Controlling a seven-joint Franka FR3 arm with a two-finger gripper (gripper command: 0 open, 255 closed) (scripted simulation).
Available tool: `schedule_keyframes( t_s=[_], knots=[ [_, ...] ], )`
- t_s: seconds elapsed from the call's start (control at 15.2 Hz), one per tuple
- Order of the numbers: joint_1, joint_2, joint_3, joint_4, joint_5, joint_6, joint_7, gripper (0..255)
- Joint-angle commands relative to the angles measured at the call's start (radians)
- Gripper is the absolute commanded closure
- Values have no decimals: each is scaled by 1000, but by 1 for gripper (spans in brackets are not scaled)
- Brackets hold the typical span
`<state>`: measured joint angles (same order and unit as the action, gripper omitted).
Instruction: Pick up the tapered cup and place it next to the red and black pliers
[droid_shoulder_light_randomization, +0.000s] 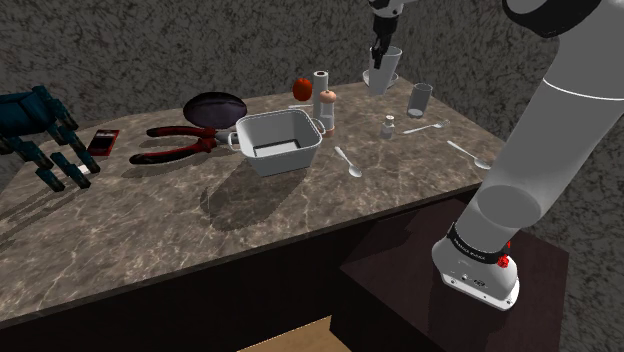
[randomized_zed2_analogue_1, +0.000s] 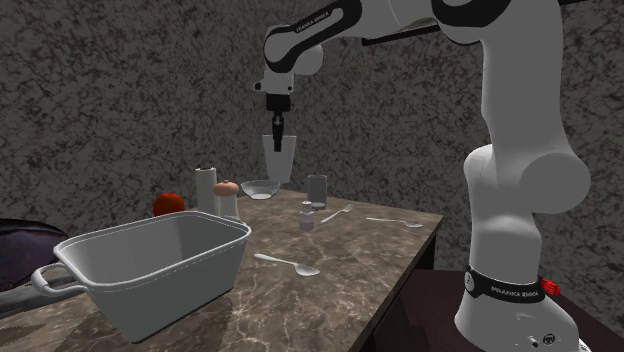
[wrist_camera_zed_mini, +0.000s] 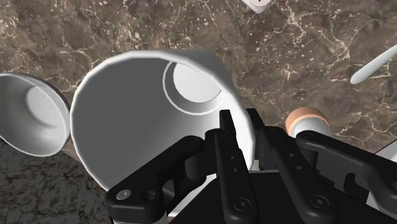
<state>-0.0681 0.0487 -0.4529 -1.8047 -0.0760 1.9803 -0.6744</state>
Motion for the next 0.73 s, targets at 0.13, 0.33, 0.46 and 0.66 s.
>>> schedule_keyframes(
  t_s=[0.13, 0.33, 0.46, 0.66],
  knots=[
    [0, -3, 0, 54, 1, -56, -5, 255],
    [0, -2, 0, 95, 2, -96, -8, 255],
    [-1, 0, -1, 123, 4, -123, -11, 255],
    [-2, 4, -1, 169, 7, -164, -16, 255]
  ],
)
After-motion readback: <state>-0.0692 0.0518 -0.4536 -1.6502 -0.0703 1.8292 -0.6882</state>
